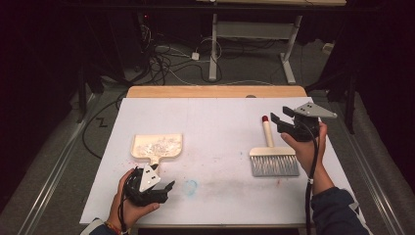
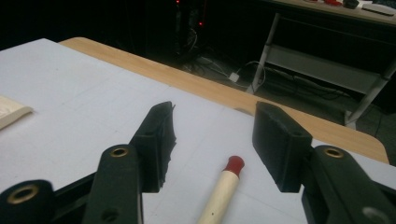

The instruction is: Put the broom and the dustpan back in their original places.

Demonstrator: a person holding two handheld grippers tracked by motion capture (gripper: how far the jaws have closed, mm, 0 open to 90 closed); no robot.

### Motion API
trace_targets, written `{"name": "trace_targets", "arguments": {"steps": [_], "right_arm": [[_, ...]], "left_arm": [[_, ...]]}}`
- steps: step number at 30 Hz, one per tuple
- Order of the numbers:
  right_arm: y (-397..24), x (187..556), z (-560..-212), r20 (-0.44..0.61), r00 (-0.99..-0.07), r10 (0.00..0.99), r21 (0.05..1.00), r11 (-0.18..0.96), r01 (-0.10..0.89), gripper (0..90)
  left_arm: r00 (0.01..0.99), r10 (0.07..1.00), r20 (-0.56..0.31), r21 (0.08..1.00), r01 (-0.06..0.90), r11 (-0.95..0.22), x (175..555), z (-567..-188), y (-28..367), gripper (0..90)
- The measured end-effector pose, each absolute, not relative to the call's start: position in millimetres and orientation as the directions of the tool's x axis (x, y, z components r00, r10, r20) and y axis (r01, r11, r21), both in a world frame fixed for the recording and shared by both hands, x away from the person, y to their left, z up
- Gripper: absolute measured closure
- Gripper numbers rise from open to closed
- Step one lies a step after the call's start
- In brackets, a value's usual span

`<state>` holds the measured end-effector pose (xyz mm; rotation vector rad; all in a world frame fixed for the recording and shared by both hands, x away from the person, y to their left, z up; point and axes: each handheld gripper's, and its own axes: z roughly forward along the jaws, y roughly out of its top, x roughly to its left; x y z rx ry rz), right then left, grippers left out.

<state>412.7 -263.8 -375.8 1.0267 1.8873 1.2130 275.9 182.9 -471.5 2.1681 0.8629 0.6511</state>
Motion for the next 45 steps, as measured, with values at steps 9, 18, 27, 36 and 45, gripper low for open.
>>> {"name": "trace_targets", "arguments": {"steps": [9,18,27,36,45], "right_arm": [[-264.4,401.0,-381.6,-0.126,-0.474,0.872,0.942,0.255,0.220,38.1],[-261.5,391.3,-379.1,-0.137,-0.473,0.871,0.944,0.259,0.203,25.9],[-254.1,387.8,-380.7,-0.171,-0.474,0.864,0.934,0.295,0.201,24.8],[-246.9,375.5,-375.7,-0.201,-0.503,0.841,0.933,0.320,0.163,25.0],[-238.4,356.0,-368.9,-0.229,-0.538,0.811,0.924,0.355,0.142,25.2]], "left_arm": [[0.671,0.716,0.192,0.760,0.360,-0.541,273.7,-475.1,181.0,22.2],[0.680,0.704,0.206,0.745,0.357,-0.563,274.2,-476.4,179.4,21.5],[0.692,0.690,0.212,0.737,0.351,-0.578,274.0,-477.9,177.1,21.2],[0.694,0.689,0.210,0.745,0.343,-0.572,272.8,-477.1,177.6,20.9],[0.693,0.687,0.219,0.755,0.326,-0.569,271.2,-475.6,177.6,20.7]]}}
